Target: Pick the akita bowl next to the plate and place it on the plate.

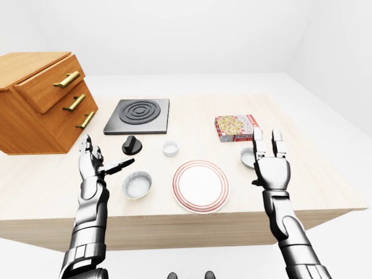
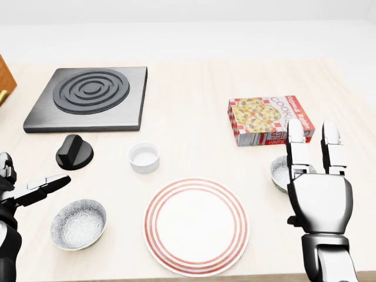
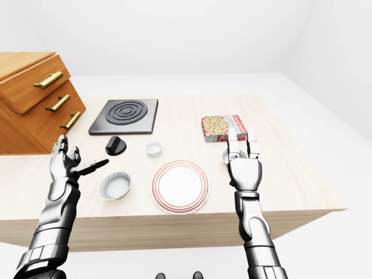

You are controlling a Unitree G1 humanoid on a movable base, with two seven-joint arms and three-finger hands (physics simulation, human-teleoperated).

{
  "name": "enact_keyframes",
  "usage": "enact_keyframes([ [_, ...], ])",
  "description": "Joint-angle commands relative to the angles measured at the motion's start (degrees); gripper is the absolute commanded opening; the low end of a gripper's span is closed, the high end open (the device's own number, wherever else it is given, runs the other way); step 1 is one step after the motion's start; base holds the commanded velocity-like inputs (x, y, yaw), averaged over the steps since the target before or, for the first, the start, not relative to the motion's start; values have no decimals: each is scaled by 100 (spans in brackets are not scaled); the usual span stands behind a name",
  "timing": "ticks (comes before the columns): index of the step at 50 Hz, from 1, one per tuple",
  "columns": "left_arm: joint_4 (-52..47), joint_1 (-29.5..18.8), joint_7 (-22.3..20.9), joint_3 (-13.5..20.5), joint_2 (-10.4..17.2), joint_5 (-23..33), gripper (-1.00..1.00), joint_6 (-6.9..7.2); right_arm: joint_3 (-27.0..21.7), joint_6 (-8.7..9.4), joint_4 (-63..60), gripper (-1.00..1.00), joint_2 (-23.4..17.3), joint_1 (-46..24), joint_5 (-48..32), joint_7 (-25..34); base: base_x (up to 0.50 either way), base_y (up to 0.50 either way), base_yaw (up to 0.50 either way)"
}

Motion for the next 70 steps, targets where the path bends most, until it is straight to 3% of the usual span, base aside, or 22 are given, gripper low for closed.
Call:
enact_keyframes([
  [1, 13, 3, 5, -10, -4, -3, 100, -17, 58, -48, 347, 100, -26, -103, 44, 0, 0, 0, 0],
  [2, 115, -31, -17, -5, 1, 3, 100, -83, 58, -51, 360, 100, -30, -109, 52, 0, 0, 0, 0],
  [5, -5, 1, 18, -16, 2, -11, 100, 4, 65, -64, 622, 100, -64, -204, 91, 0, 0, 0, 0],
  [6, 189, -48, -27, -9, 4, 2, 100, -136, 67, -68, 713, 100, -81, -228, 97, 0, 0, 0, 0],
  [8, 46, -7, 6, -16, 5, -14, 100, -36, 63, -56, 715, 100, -97, -241, 123, 0, 0, 0, 0],
  [12, -12, 6, 18, -12, -1, -10, 100, 9, 48, -51, 911, 100, -145, -322, 183, 0, 0, 0, 0],
  [17, -243, 66, 62, -1, -20, -8, 100, 176, 73, -1, 1301, 100, -236, -557, 169, 0, 0, 0, 0],
  [21, -59, 13, 22, 9, -13, -1, 100, 54, 105, 28, 1606, 100, -295, -753, 154, 0, 0, 0, 0],
  [23, -105, 21, 40, 6, -9, -11, 100, 97, 127, 64, 1782, 100, -332, -879, 123, 0, 0, 0, 0],
  [25, -15, -6, 20, 8, -3, -15, 100, 42, 147, 89, 1879, 100, -353, -950, 117, 0, 0, 0, 0],
  [26, -137, 22, 55, 1, -7, -28, 100, 137, 162, 114, 1948, 100, -369, -1004, 93, 0, 0, 0, 0],
  [29, 4, -16, 22, 7, 2, -30, 100, 45, 185, 133, 2137, 100, -398, -1112, 88, 0, 0, 0, 0],
  [40, -19, -6, 37, 2, 7, -60, 100, 73, 223, 167, 2637, 100, -500, -1490, 120, 0, 0, 0, 0],
  [43, 57, -21, 16, 6, 10, -61, 100, 15, 230, 167, 2769, 100, -543, -1592, 151, 0, 0, 0, 0],
  [46, -238, 50, 87, -2, 4, -75, 100, 228, 221, 170, 2833, 100, -580, -1660, 179, 0, 0, 0, 0],
  [48, -270, 55, 90, 6, -3, -66, 100, 251, 220, 162, 2928, 100, -601, -1721, 199, 0, 0, 0, 0],
  [51, 29, -28, 24, 20, 3, -49, 100, 45, 222, 174, 2955, 100, -626, -1777, 224, 0, 0, 0, 0],
  [55, -99, 1, 64, 6, 2, -67, 100, 133, 241, 156, 3179, 100, -646, -1915, 243, 0, 0, 0, 0],
  [57, -51, -9, 49, 13, 8, -67, 100, 103, 260, 146, 3287, 100, -653, -1971, 252, 0, 0, 0, 0],
  [58, 63, -35, 22, 15, 8, -60, 100, 15, 277, 125, 3451, 100, -661, -2043, 257, 0, 0, 0, 0],
  [69, 194, -70, 3, 1, 25, -71, 100, -81, 392, 43, 3960, 100, -670, -2255, 327, 0, 0, 0, 0],
  [70, 37, -28, 42, -7, 22, -84, 100, 28, 428, 27, 4101, 100, -667, -2342, 313, 0, 0, 0, 0],
])
